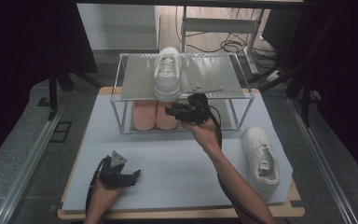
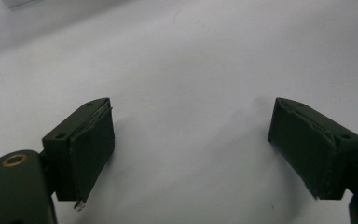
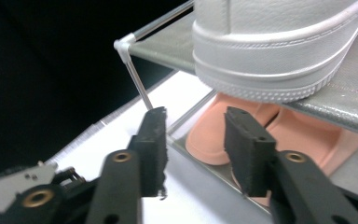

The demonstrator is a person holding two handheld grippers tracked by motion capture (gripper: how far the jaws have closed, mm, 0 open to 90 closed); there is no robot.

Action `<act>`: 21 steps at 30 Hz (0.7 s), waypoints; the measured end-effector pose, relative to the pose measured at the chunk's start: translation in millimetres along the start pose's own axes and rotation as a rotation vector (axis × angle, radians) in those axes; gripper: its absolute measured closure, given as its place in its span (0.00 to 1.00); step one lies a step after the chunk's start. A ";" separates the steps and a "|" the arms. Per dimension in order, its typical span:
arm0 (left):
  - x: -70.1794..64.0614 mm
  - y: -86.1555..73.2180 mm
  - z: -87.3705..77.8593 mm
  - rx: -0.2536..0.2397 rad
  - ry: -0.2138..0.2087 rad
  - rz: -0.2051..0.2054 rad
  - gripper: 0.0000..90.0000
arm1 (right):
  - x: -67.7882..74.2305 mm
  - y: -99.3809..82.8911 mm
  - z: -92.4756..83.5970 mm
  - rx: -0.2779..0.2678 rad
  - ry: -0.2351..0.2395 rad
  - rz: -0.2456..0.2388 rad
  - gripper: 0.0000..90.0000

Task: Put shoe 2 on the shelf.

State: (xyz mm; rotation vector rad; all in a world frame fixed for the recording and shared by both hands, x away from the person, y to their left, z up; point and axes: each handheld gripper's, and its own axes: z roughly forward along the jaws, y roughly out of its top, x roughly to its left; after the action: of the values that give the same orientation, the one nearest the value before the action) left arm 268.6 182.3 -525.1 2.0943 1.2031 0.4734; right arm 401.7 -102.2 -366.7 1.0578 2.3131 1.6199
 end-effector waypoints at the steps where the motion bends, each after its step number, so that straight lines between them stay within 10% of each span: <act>1: 0.0 0.0 0.0 0.000 0.000 0.000 0.16 | 1.5 -0.8 -0.9 0.002 -0.005 -0.018 0.61; 21: 0.0 0.1 -0.3 0.003 0.003 0.003 0.16 | 24.9 -29.4 -16.5 0.147 -0.062 -0.272 0.20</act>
State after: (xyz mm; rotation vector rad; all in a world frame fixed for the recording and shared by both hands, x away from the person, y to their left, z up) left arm 268.4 182.3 -524.8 2.0987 1.2036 0.4758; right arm 361.5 -105.3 -378.3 0.7639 2.4389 1.3181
